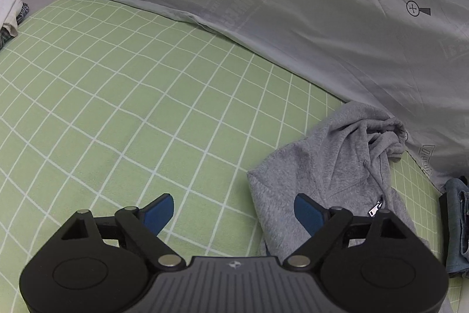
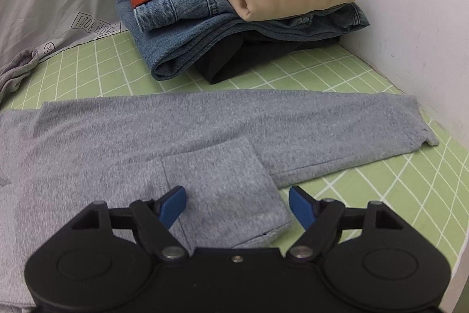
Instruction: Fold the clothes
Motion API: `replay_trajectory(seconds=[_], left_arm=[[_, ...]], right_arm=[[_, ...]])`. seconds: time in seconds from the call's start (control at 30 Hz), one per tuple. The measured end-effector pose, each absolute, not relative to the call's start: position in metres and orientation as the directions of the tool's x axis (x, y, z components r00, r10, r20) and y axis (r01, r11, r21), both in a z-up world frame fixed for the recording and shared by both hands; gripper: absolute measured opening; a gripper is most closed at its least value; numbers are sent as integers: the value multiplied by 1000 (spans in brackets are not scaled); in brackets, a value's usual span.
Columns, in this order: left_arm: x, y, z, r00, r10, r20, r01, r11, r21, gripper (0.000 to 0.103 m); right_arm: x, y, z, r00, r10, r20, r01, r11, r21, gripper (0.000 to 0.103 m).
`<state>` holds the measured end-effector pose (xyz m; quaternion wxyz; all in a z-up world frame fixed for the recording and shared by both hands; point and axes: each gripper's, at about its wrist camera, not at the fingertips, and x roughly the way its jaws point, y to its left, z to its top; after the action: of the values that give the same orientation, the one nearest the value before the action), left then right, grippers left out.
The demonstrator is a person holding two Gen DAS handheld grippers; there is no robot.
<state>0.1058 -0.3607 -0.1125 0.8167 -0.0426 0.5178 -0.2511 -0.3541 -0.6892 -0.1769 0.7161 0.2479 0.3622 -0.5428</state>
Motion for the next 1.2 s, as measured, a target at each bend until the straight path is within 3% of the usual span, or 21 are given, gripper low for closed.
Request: replay_trajectory(seconds=[0.1, 0.2, 0.27, 0.3, 0.33, 0.37, 0.47, 0.57, 0.63, 0.9, 1.0, 1.07, 1.1, 1.13, 1.2], left_arm=[[114, -381, -124, 284, -486, -827, 387, 847, -364, 82], [117, -399, -135, 261, -470, -843, 396, 849, -350, 71], [118, -405, -141, 256, -469, -845, 384, 852, -357, 56], [119, -406, -142, 254, -471, -845, 378, 853, -361, 39], [119, -407, -144, 253, -472, -845, 371, 854, -366, 27], [119, -408, -145, 252, -473, -844, 364, 855, -370, 8], [119, -413, -141, 270, -489, -829, 384, 845, -373, 5], [120, -421, -130, 311, -481, -819, 442, 837, -324, 5], [122, -425, -124, 334, -477, -813, 467, 833, -297, 5], [151, -427, -134, 361, -416, -835, 443, 864, -239, 5], [151, -422, -131, 343, -427, -837, 442, 859, -257, 6], [143, -420, -119, 366, -447, -816, 474, 844, -250, 14], [139, -419, -113, 377, -458, -806, 490, 836, -246, 31], [136, -419, -109, 394, -456, -798, 491, 839, -237, 57], [128, -418, -99, 428, -452, -783, 492, 843, -218, 89]], right_arm=[[-357, -695, -178, 160, -588, -793, 960, 281, -14, 81], [-363, -699, -179, 166, -576, -800, 967, 253, 19, 83], [-368, -701, -180, 187, -565, -804, 970, 237, 59, 83], [-371, -702, -180, 200, -559, -804, 970, 230, 82, 83], [-372, -703, -180, 215, -556, -803, 968, 231, 99, 77], [-372, -703, -179, 233, -556, -798, 962, 251, 107, 63], [-370, -703, -175, 252, -558, -790, 950, 300, 91, 38], [-367, -703, -171, 263, -564, -783, 939, 334, 75, 21], [-365, -703, -168, 277, -565, -777, 933, 351, 78, 17], [-340, -691, -145, 332, -563, -756, 890, 454, 53, 17], [-330, -686, -135, 336, -578, -743, 864, 504, -2, 19], [-326, -686, -134, 326, -594, -736, 852, 522, -43, 24], [-325, -686, -135, 320, -599, -734, 849, 525, -59, 25], [-325, -687, -136, 314, -603, -733, 850, 523, -66, 27], [-330, -688, -140, 306, -607, -734, 871, 490, -42, 38]])
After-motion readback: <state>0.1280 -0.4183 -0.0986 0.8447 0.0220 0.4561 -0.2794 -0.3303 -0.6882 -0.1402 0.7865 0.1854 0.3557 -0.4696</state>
